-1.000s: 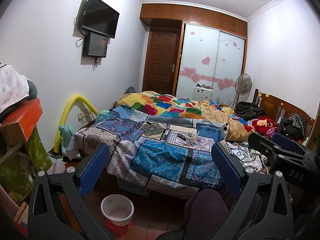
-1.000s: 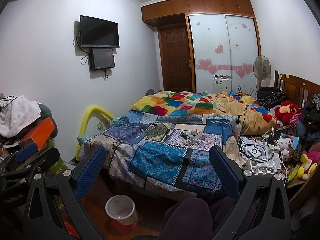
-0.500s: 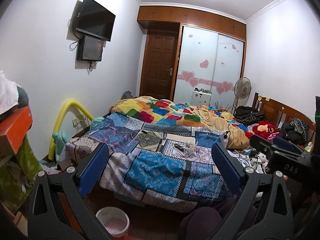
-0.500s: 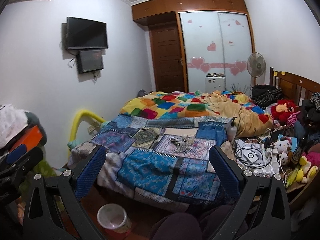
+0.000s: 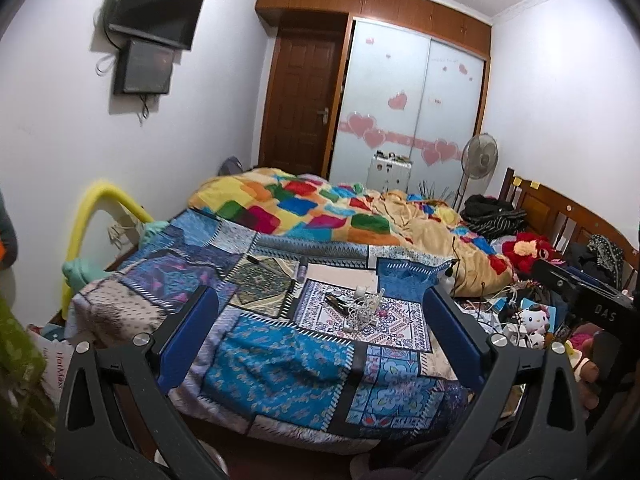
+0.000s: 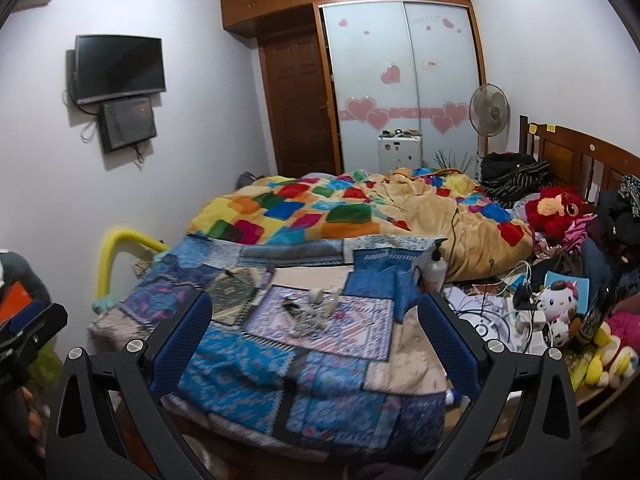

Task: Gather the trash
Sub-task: 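Move the left tool to the black marker and close on it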

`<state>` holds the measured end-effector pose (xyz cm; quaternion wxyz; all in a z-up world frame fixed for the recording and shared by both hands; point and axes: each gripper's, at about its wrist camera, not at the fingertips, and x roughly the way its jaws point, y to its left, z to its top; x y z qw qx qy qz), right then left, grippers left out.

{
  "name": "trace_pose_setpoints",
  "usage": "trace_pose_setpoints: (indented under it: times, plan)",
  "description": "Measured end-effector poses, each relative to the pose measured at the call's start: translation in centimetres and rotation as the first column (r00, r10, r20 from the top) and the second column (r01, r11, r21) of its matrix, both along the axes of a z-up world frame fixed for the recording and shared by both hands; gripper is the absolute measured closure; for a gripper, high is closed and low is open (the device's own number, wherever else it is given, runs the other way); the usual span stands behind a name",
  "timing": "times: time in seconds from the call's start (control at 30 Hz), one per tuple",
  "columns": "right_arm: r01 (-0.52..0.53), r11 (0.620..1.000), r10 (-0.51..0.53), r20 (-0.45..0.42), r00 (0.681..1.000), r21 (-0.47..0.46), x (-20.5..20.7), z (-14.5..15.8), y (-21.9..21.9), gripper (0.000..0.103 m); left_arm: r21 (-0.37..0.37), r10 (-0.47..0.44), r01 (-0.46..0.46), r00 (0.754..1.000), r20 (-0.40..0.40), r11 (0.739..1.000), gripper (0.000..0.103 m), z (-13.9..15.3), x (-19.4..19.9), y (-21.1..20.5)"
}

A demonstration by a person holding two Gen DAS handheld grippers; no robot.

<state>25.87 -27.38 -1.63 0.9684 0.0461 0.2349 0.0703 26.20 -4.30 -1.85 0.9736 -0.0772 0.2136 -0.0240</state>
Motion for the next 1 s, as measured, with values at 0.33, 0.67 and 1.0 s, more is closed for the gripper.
trace_pose_setpoints:
  times: [0.33, 0.67, 1.0]
  plan:
    - [0.011, 1.0, -0.01, -0.149, 0.989, 0.001, 10.0, -5.4, -3.4, 0.001, -0.054, 0.049, -0.058, 0.988, -0.145, 0.997, 0.0, -6.1, 13.2, 0.5]
    - [0.001, 0.997, 0.023, -0.336, 0.942, 0.072, 19.8, -13.4, -4.5, 0.015, -0.024, 0.048, -0.057, 0.955, -0.293, 0.998, 0.014, -13.8, 25.3, 2.1]
    - [-0.047, 0.982, 0.125, -0.442, 0.888, 0.184, 27.5, -19.6, -3.1, 0.045, 0.009, -0.027, 0.034, 0.899, -0.438, 0.999, 0.053, -22.5, 35.6, 2.8]
